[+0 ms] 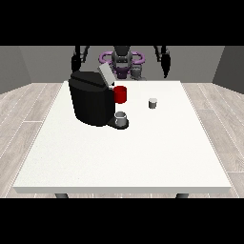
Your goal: Insert the coffee pod into the coffee machine and close the lid
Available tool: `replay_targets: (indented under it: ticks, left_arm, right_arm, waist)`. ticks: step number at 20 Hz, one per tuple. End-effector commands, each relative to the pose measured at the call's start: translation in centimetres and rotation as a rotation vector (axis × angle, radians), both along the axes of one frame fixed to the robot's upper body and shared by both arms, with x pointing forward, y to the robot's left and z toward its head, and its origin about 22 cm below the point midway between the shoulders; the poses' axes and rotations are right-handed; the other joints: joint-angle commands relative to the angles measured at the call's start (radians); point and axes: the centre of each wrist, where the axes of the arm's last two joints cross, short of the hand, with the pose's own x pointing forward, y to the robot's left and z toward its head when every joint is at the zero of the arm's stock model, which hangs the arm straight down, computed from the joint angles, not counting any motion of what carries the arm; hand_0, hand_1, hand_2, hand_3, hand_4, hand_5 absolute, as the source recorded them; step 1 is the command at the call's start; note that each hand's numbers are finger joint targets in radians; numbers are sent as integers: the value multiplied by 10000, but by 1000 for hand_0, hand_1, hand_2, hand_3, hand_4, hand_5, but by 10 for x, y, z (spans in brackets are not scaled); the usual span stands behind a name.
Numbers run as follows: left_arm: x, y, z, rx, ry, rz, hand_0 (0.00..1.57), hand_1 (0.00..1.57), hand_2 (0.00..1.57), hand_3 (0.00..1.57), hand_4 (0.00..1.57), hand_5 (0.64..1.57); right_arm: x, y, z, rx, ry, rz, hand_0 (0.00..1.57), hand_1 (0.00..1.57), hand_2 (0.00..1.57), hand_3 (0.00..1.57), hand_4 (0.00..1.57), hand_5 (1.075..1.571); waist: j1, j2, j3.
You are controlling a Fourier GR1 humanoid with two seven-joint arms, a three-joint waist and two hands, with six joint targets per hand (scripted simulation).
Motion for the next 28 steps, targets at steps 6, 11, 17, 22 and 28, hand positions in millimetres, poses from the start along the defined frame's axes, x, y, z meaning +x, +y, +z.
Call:
replay_targets:
  ticks: [6, 11, 17, 22, 28]
  left_arm:
    - [-2, 4, -13, -309, -871, -372, 0, 0, 0, 0, 304, 1571]
    - [-5, 9, -11, 233, -1216, -537, 0, 0, 0, 0, 240, 1571]
    - [19, 21, 19, 2388, -939, -814, 0, 0, 0, 0, 0, 1571]
    - [48, 51, 25, 2252, 19, -196, 0, 0, 0, 0, 0, 1571]
    - [82, 47, 47, 3083, -97, -553, 0, 0, 0, 0, 0, 1571]
  right_arm:
    - [-3, 3, 0, -287, 531, 902, 0, 0, 0, 0, 128, 1571]
    - [-4, 17, -8, 381, -829, -1250, 0, 0, 0, 0, 181, 1571]
    - [7, 30, -3, 457, -1125, -1088, 0, 0, 0, 0, 158, 1571]
    - [11, 33, 15, 609, -1267, -277, 0, 0, 0, 0, 186, 1571]
    - [36, 32, 15, 793, -2151, -374, 0, 0, 0, 0, 283, 1571]
  waist:
    - [-270, -630, -61]
    - [-293, -752, -59]
    - [-373, -416, -56]
    - [-1198, 83, -62]
    - [-1203, 1224, -56]
